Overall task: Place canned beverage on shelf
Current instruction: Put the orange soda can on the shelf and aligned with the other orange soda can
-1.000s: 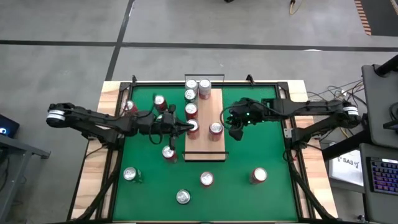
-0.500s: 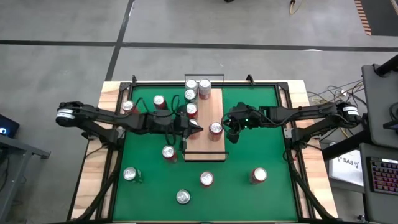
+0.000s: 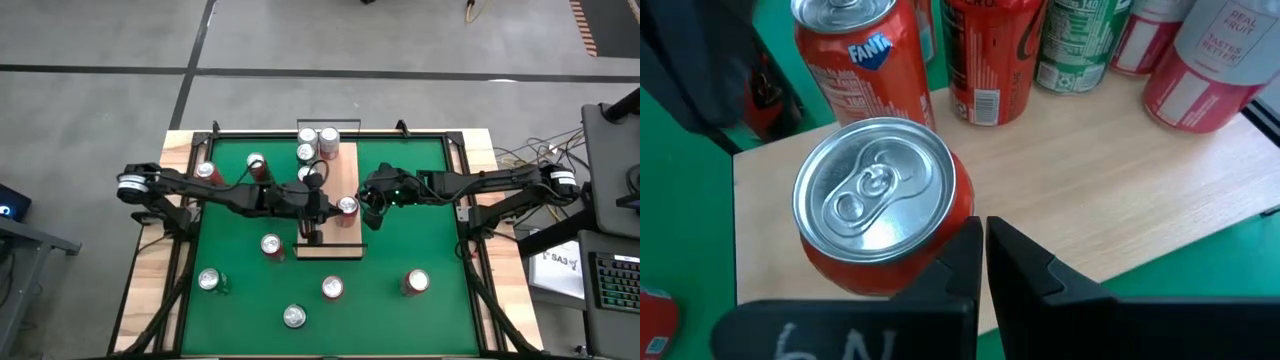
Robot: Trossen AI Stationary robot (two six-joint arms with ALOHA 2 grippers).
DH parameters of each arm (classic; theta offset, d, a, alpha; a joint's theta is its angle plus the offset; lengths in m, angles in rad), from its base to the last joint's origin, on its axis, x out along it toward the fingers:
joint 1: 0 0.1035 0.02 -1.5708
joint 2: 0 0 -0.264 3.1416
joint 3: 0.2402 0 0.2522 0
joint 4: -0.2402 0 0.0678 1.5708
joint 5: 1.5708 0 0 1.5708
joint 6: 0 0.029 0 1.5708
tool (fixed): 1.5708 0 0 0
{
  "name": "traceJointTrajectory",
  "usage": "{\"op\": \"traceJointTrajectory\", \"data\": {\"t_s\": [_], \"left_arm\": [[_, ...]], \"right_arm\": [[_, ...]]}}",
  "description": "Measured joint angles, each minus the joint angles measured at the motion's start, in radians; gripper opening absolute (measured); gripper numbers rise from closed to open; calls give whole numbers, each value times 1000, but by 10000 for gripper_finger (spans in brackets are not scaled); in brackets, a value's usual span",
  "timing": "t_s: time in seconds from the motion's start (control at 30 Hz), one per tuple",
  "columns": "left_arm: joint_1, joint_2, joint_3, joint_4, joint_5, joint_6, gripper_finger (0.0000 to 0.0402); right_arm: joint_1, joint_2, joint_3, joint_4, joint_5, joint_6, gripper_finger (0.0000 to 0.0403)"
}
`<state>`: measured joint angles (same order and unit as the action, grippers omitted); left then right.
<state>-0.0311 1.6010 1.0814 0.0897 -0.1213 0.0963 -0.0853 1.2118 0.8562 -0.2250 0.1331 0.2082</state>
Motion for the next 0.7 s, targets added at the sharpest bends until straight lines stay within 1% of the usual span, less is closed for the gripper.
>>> {"op": "traceJointTrajectory", "data": {"t_s": [0.27, 0.37, 0.7], "left_arm": [[0, 48, 40, -29, -12, -1, 0], [0, 50, 45, -45, -28, -1, 0], [2, 60, 53, -55, -30, -4, 0]], "right_arm": [[5, 0, 0, 0, -1, -9, 9], [17, 0, 0, -1, 0, -8, 9], [51, 0, 0, -1, -1, 6, 9]]}}
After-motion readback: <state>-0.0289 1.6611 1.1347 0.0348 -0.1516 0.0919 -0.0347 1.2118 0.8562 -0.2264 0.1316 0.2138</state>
